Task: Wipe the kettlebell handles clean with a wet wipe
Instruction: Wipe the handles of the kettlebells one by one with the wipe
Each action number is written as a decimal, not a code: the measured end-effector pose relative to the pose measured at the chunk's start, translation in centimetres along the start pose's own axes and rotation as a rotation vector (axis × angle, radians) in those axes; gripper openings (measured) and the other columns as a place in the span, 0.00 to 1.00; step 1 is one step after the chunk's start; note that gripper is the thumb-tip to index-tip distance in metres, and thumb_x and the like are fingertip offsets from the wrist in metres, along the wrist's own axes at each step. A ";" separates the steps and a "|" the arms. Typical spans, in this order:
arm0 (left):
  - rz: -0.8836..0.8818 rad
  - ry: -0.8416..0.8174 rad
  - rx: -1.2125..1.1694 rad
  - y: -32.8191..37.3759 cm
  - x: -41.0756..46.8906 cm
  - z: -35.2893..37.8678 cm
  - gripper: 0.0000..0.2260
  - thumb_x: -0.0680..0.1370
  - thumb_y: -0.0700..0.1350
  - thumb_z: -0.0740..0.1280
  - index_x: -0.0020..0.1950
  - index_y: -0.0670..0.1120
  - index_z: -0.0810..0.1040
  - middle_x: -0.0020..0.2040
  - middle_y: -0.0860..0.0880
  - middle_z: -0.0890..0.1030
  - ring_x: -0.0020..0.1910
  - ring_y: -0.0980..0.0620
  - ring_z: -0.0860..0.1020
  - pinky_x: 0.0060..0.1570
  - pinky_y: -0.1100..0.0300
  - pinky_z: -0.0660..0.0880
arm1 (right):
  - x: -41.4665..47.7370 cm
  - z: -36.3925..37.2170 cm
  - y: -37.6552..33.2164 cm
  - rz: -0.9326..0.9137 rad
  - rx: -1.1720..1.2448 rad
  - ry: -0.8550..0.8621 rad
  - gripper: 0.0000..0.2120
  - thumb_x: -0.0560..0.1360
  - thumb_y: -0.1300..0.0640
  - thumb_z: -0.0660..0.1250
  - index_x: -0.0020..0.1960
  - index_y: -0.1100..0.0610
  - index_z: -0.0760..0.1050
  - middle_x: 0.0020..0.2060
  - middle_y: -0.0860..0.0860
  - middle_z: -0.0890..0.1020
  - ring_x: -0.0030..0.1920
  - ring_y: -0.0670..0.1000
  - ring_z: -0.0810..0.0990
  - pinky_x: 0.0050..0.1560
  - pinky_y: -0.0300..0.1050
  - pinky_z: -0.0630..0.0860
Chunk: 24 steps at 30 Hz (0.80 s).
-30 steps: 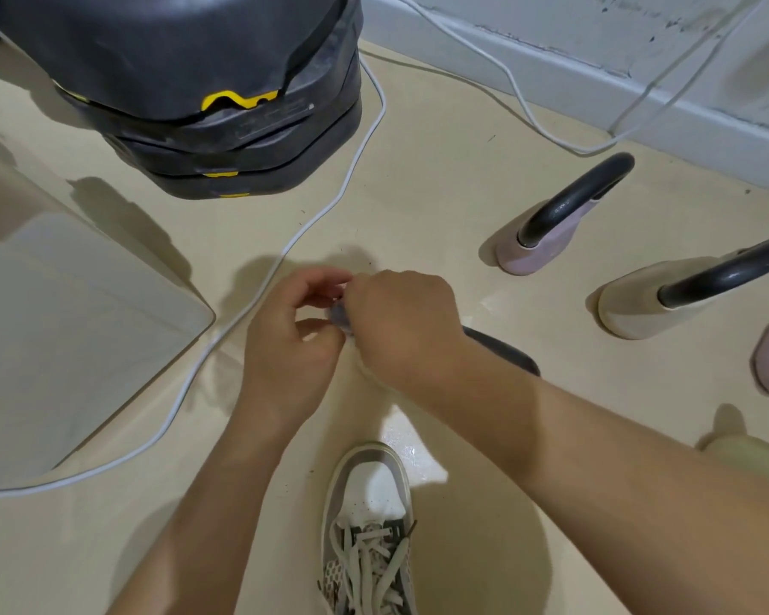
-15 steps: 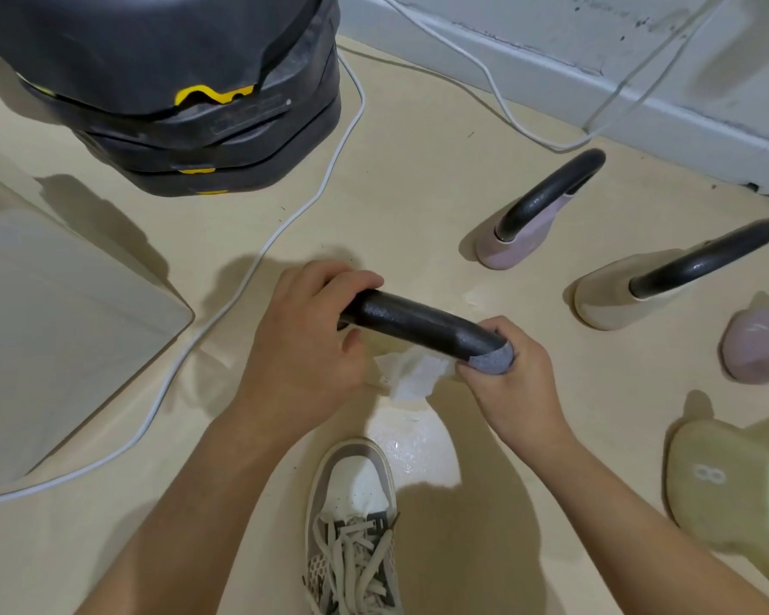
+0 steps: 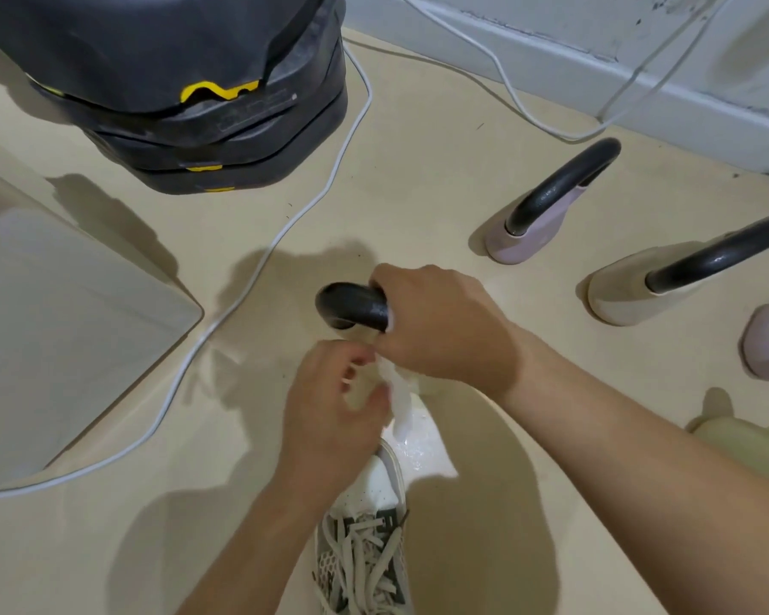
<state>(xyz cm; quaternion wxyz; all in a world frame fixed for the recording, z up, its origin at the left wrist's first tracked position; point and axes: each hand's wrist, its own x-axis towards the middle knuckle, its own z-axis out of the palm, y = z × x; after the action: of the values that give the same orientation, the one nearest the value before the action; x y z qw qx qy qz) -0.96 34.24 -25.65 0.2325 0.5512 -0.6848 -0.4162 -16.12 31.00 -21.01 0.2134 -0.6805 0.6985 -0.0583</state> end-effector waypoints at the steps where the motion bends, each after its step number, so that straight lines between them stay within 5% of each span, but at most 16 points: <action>1: -0.014 -0.089 0.035 0.0 -0.4 0.8 0.17 0.71 0.46 0.73 0.53 0.62 0.71 0.49 0.63 0.74 0.47 0.60 0.73 0.45 0.71 0.69 | -0.8 0.0 0.7 0.014 0.006 0.021 0.08 0.71 0.50 0.64 0.48 0.49 0.69 0.33 0.46 0.73 0.34 0.55 0.72 0.34 0.45 0.66; 3: -0.019 -0.173 0.031 0.6 -0.5 2.1 0.21 0.71 0.53 0.73 0.58 0.64 0.69 0.51 0.64 0.73 0.49 0.63 0.72 0.46 0.72 0.68 | -2.8 0.2 2.3 0.097 0.075 0.040 0.06 0.68 0.51 0.66 0.43 0.48 0.70 0.31 0.47 0.75 0.33 0.53 0.74 0.33 0.45 0.68; 5: -0.033 -0.186 -0.053 1.9 0.0 3.0 0.19 0.69 0.53 0.74 0.54 0.65 0.70 0.49 0.63 0.75 0.49 0.63 0.73 0.45 0.71 0.69 | -4.9 0.5 4.2 0.212 0.311 0.030 0.06 0.66 0.56 0.70 0.40 0.51 0.73 0.32 0.48 0.78 0.34 0.51 0.76 0.34 0.46 0.73; 11: -0.003 -0.198 -0.093 2.3 -0.6 3.9 0.07 0.74 0.42 0.70 0.43 0.55 0.79 0.45 0.58 0.79 0.48 0.59 0.77 0.47 0.72 0.69 | -6.9 -0.3 5.8 0.279 0.849 -0.103 0.14 0.69 0.61 0.74 0.52 0.53 0.77 0.44 0.49 0.80 0.45 0.47 0.79 0.45 0.40 0.75; 16: -0.279 -0.317 -0.427 3.4 -0.5 1.4 0.07 0.76 0.40 0.61 0.39 0.43 0.76 0.33 0.45 0.76 0.35 0.53 0.75 0.38 0.61 0.72 | -8.9 -0.8 6.0 0.305 0.957 -0.143 0.30 0.68 0.58 0.74 0.66 0.41 0.69 0.60 0.41 0.76 0.58 0.40 0.77 0.59 0.39 0.74; 19: -0.309 -0.379 -0.483 5.0 -0.7 -0.2 0.12 0.79 0.37 0.60 0.38 0.47 0.76 0.28 0.47 0.69 0.25 0.56 0.70 0.29 0.66 0.69 | -10.0 -1.3 6.1 0.394 1.152 -0.003 0.35 0.67 0.64 0.75 0.68 0.40 0.69 0.65 0.40 0.74 0.65 0.37 0.72 0.61 0.40 0.72; 24: -0.307 -0.378 -0.756 8.0 -0.2 -1.3 0.05 0.74 0.43 0.71 0.48 0.51 0.80 0.35 0.40 0.75 0.32 0.48 0.72 0.34 0.55 0.71 | -11.5 -2.0 5.2 0.396 1.083 0.162 0.34 0.61 0.59 0.69 0.65 0.42 0.70 0.62 0.44 0.75 0.62 0.38 0.73 0.59 0.39 0.75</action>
<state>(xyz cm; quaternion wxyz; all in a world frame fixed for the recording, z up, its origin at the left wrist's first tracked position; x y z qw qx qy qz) -4.38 34.34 -18.29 0.2238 0.4370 -0.4253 -0.7603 -21.85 42.19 -18.61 0.4838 -0.3243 0.6971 -0.4181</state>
